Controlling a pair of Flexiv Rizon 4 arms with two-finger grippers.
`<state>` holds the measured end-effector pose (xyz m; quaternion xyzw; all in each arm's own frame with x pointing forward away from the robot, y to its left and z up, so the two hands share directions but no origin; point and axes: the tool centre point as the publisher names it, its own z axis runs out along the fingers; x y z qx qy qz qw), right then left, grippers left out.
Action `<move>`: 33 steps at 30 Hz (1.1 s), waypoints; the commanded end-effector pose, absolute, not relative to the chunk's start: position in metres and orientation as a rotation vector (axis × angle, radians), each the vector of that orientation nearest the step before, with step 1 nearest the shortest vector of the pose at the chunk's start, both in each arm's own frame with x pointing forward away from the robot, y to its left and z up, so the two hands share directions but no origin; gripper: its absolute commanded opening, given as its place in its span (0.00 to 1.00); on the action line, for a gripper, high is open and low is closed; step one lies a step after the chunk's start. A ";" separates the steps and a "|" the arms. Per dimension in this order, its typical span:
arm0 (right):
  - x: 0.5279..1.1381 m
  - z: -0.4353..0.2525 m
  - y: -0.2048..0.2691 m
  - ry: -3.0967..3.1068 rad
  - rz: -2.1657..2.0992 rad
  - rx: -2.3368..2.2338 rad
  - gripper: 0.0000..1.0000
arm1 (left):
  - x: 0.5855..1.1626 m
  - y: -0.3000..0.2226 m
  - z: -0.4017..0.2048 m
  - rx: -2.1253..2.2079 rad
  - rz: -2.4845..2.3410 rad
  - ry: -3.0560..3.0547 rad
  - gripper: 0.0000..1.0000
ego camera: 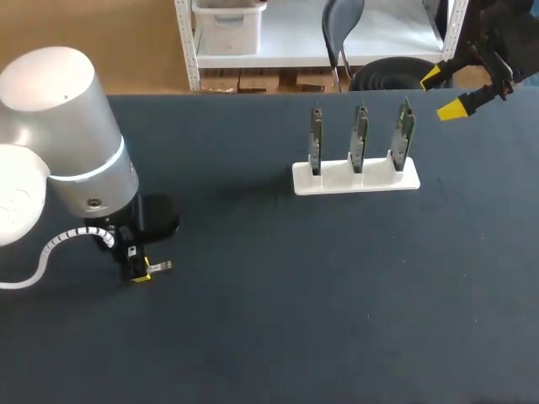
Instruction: Pick up the optical module with the left hand, and insert it into the network port with the right hand.
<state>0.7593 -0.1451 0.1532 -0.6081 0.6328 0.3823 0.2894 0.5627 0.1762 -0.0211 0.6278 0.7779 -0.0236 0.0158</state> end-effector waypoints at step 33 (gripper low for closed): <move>0.757 0.153 -0.145 1.689 1.013 -1.620 1.00 | 0.844 0.009 0.231 1.257 -0.264 1.650 0.00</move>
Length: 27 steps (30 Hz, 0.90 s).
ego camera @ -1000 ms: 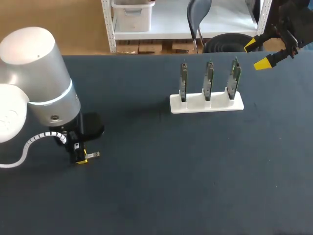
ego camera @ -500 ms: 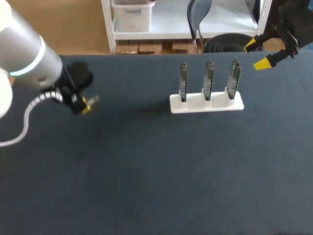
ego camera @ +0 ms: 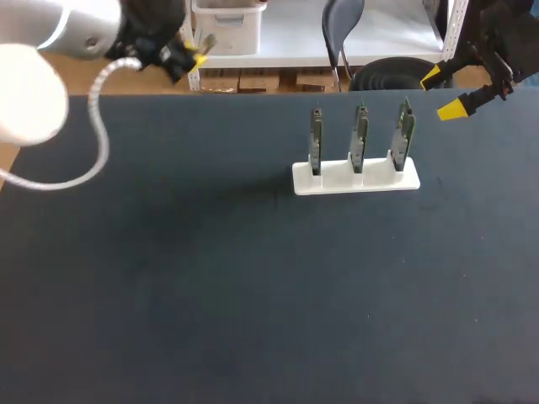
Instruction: Pick up the optical module with the left hand, and insert it into the network port with the right hand.
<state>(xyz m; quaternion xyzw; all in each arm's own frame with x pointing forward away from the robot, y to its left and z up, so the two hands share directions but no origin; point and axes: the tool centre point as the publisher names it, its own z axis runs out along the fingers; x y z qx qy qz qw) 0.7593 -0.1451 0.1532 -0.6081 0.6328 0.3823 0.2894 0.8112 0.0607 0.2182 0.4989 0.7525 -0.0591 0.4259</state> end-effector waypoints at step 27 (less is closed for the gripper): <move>0.757 0.153 -0.145 1.689 1.013 -1.620 1.00 | 0.787 -0.222 0.250 1.251 -1.064 1.221 0.00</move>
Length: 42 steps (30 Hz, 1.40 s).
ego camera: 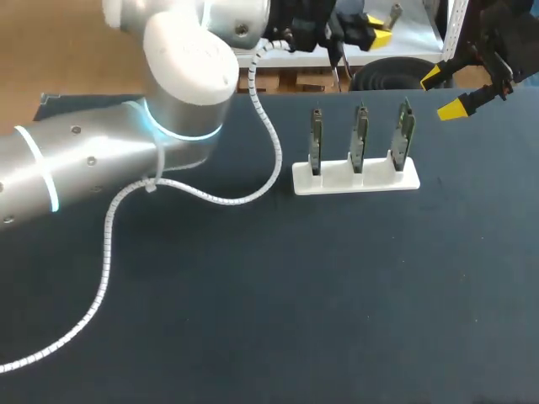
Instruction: Pick up the optical module with the left hand, and insert it into the network port with the right hand.
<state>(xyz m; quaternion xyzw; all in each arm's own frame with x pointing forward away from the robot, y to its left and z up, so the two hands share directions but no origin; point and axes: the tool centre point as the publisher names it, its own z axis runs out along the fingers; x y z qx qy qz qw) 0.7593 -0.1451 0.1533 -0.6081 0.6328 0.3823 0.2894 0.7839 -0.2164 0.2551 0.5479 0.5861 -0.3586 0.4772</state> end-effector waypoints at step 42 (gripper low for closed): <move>0.757 0.153 -0.145 1.689 1.013 -1.620 1.00 | 0.751 -0.281 0.198 1.241 -1.087 1.252 0.00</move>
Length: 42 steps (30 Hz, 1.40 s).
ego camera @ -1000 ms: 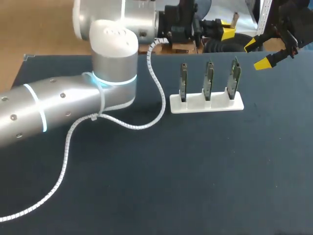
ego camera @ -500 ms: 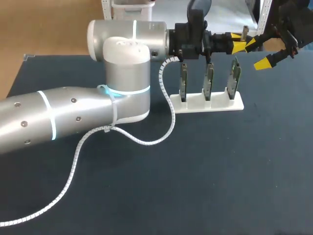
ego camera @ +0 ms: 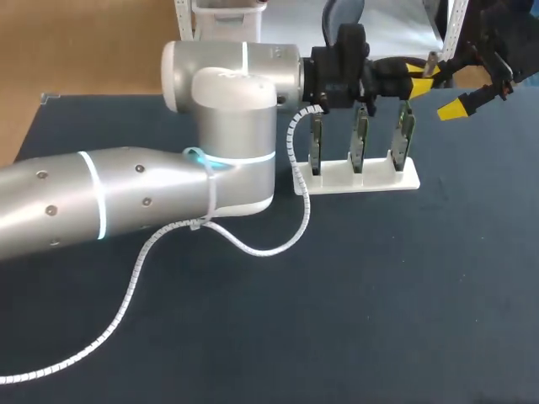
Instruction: Pick up the optical module with the left hand, and insert it into the network port with the right hand.
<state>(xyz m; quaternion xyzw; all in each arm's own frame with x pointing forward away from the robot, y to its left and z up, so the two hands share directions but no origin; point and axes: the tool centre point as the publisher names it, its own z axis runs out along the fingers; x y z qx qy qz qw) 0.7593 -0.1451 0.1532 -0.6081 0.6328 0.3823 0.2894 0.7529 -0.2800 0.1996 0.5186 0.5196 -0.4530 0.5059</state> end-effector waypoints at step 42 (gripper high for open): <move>0.757 0.153 -0.145 1.689 1.013 -1.620 1.00 | 0.760 -0.275 0.185 1.230 -1.114 1.318 0.00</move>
